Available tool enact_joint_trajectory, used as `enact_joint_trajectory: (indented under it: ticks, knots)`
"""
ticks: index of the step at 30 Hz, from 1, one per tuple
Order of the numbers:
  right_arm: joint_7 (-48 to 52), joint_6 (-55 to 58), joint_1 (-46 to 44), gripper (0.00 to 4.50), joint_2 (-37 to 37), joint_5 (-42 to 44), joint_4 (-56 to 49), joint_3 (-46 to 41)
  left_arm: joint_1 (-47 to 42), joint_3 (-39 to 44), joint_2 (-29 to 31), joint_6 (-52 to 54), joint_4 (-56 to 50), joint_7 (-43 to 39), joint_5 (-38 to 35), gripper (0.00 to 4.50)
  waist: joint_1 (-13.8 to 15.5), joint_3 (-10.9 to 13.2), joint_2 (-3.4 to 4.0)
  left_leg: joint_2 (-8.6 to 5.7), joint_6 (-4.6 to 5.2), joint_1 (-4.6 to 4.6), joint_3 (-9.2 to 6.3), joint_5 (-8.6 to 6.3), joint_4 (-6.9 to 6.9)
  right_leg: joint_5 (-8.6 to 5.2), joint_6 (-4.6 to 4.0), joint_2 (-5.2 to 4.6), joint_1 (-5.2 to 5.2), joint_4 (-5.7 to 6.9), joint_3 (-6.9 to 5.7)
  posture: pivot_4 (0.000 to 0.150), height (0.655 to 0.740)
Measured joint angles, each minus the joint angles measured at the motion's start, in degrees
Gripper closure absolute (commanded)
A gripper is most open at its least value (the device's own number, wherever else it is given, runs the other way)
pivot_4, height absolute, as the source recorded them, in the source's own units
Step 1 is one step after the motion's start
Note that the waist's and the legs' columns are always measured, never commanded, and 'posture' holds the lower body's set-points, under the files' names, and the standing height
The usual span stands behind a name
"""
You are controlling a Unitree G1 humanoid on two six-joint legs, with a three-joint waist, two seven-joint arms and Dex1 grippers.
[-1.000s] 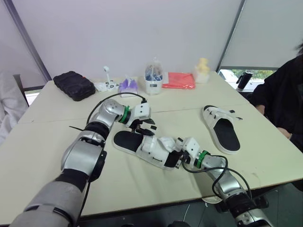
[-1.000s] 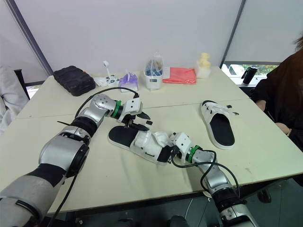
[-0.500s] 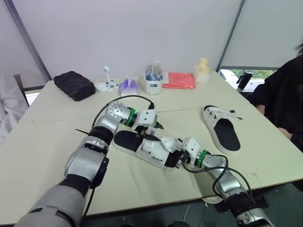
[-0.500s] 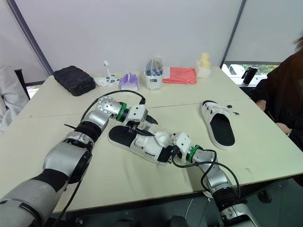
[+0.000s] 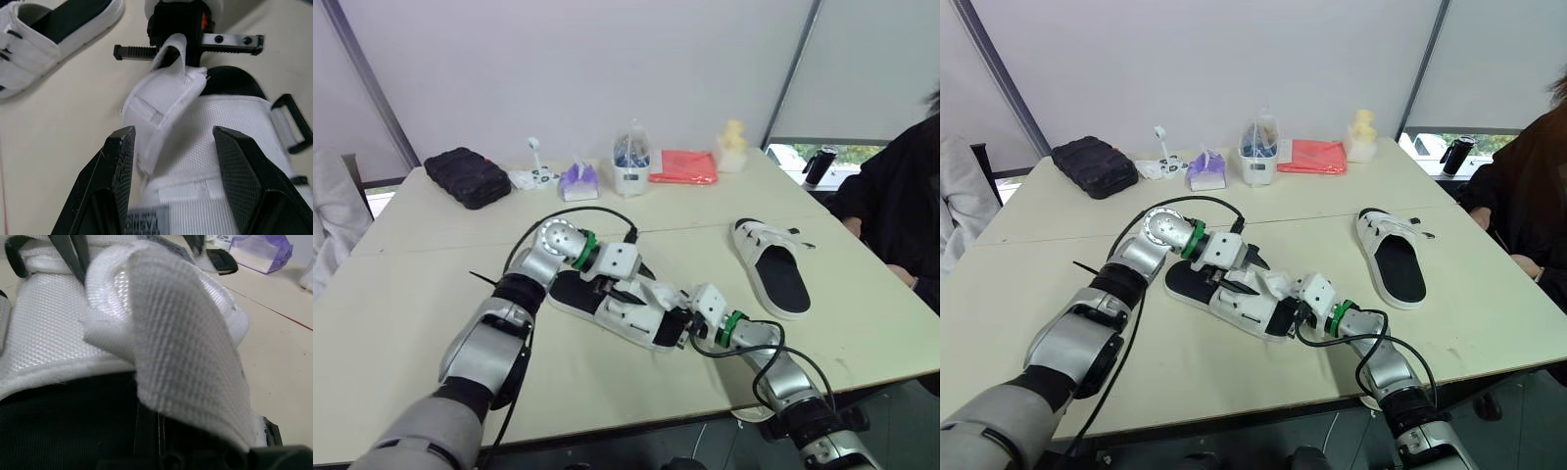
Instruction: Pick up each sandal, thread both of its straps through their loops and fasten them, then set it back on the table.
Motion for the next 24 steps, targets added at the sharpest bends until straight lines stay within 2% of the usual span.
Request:
enact_joint_trajectory:
  ticks: [6, 10, 11, 13, 15, 16, 19, 24]
  knots:
    - [0.0, 0.0, -0.2, 4.50, 0.0, -0.1, 0.4, 0.0, -1.8, -3.8, -4.8, -3.7, 6.2, 15.5, 6.3, 1.89, 0.2, -0.1, -0.06, 0.00, 0.00, 0.04, 0.00, 0.00, 0.05, 0.00, 0.01, 0.01, 0.09, -0.02, -0.01, 0.150, 0.7400]
    - [0.0, 0.0, -0.3, 4.50, 0.1, -0.3, 0.4, 0.0, -4.9, -4.0, -7.9, -3.8, 11.6, 18.6, 6.6, 1.89, 0.0, -0.1, -0.06, 0.00, 0.00, 0.03, 0.01, 0.00, 0.04, -0.01, 0.02, 0.02, 0.07, -0.02, -0.02, 0.150, 0.7400]
    - [0.0, 0.0, -0.3, 4.50, 0.1, -0.3, 0.4, 0.0, -5.3, -3.8, -8.5, -3.1, 12.4, 18.1, 6.2, 2.43, 0.0, -0.1, -0.06, 0.00, 0.00, 0.03, 0.01, 0.00, 0.03, -0.01, 0.02, 0.03, 0.06, -0.02, -0.02, 0.150, 0.7400]
    - [0.0, 0.0, -0.3, 4.50, 0.2, -0.3, 0.4, 0.0, -6.2, -2.7, -9.4, -1.4, 14.1, 15.4, 4.2, 3.13, -0.1, -0.1, -0.06, 0.00, 0.00, 0.01, 0.01, 0.00, 0.04, -0.01, 0.02, 0.03, 0.05, -0.02, -0.04, 0.150, 0.7400]
    - [0.0, 0.0, -0.2, 4.50, 0.2, -0.3, 0.4, 0.0, -7.1, -1.2, -9.3, 0.7, 15.1, 11.6, 2.0, 4.18, -0.1, -0.1, -0.06, 0.00, 0.00, 0.01, 0.00, 0.00, 0.03, -0.01, 0.02, 0.04, 0.05, -0.02, -0.05, 0.150, 0.7400]
    - [0.0, 0.0, -0.2, 4.50, 0.2, -0.3, 0.4, 0.0, -7.7, -0.1, -9.0, 2.1, 15.6, 9.4, 0.7, 4.49, -0.1, -0.1, -0.05, 0.00, 0.01, 0.01, 0.00, 0.00, 0.03, -0.01, 0.02, 0.04, 0.05, -0.02, -0.05, 0.150, 0.7400]
    - [-0.2, 0.0, -0.1, 4.50, 0.2, -0.3, 0.4, 0.0, -8.2, 3.2, -8.9, 7.8, 16.7, 4.6, -3.1, 4.49, -0.1, -0.1, -0.05, 0.00, 0.01, 0.02, 0.00, 0.00, 0.04, -0.01, 0.02, 0.04, 0.06, -0.02, -0.06, 0.150, 0.7400]
    - [-0.2, -0.2, -0.2, 4.50, 0.5, -0.3, 0.3, 0.0, -12.1, 10.5, -9.4, 27.8, 21.9, 2.2, -9.4, 4.49, -0.4, 0.0, -0.05, 0.01, 0.01, -0.03, 0.00, 0.00, 0.04, -0.14, 0.24, 0.08, -0.02, 0.01, -0.07, 0.150, 0.7400]
